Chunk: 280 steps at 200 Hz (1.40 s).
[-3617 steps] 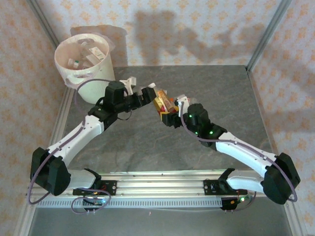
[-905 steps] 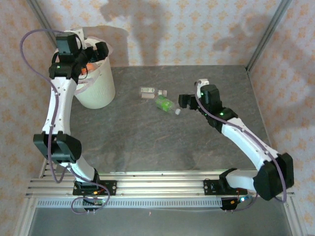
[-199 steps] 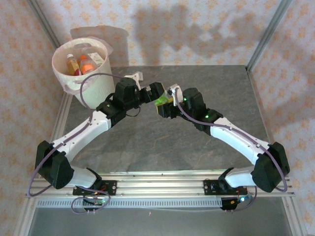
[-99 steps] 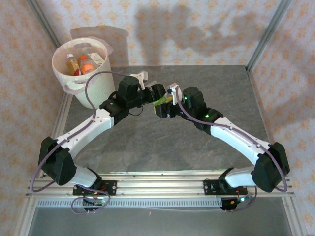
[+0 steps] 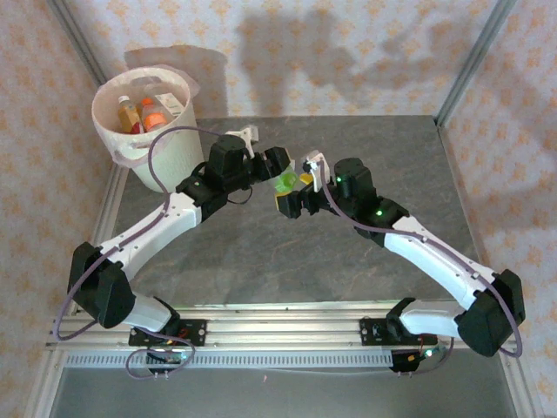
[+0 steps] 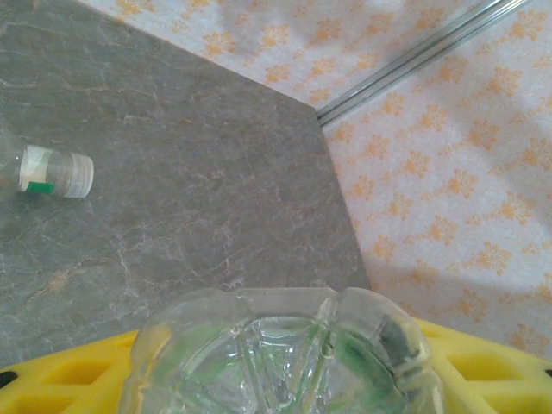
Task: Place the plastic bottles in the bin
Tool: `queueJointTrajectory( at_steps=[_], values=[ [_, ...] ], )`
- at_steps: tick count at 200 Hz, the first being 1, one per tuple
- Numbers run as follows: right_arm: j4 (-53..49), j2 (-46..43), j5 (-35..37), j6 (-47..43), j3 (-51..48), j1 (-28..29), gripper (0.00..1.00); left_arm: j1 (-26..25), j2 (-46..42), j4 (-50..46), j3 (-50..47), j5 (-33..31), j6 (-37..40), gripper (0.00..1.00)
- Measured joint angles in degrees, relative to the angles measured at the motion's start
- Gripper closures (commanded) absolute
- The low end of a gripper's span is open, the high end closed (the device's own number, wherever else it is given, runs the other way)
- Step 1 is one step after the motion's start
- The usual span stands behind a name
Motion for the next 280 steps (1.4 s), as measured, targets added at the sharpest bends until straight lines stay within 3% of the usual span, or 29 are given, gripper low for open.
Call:
queueJointTrajectory(
  at_steps=[53, 143, 172, 198, 238, 266, 280],
  values=[
    [-2.49, -3.21, 8.81, -2.45, 0.37, 0.0, 0.01, 1.05, -1.88, -1.92, 0.0, -1.68, 0.28, 0.34],
    [6.91, -7.65, 22.71, -0.26, -7.02, 0.0, 0.01, 6.45, -6.23, -7.98, 0.9, -5.35, 4.57, 0.34],
    [8.09, -7.76, 28.52, 1.29, -7.02, 0.0, 0.01, 8.76, -7.5, -11.47, 4.94, -7.78, 9.4, 0.33],
    [9.22, -8.63, 32.7, 1.9, -7.52, 0.0, 0.01, 9.75, -7.69, -16.94, 15.02, -12.28, 15.67, 0.33],
    [10.4, -9.05, 35.98, 2.73, -8.52, 0.0, 0.01, 18.29, -7.37, -18.05, 25.83, -15.61, 22.21, 0.33],
    [10.47, -9.05, 36.63, 2.95, -8.63, 0.0, 0.01, 25.53, -2.12, -18.93, 33.07, -15.91, 21.66, 0.33],
    [10.49, -9.05, 36.89, 2.99, -8.68, 0.0, 0.01, 27.21, 1.36, -19.76, 36.2, -14.6, 20.61, 0.28]
  ],
)
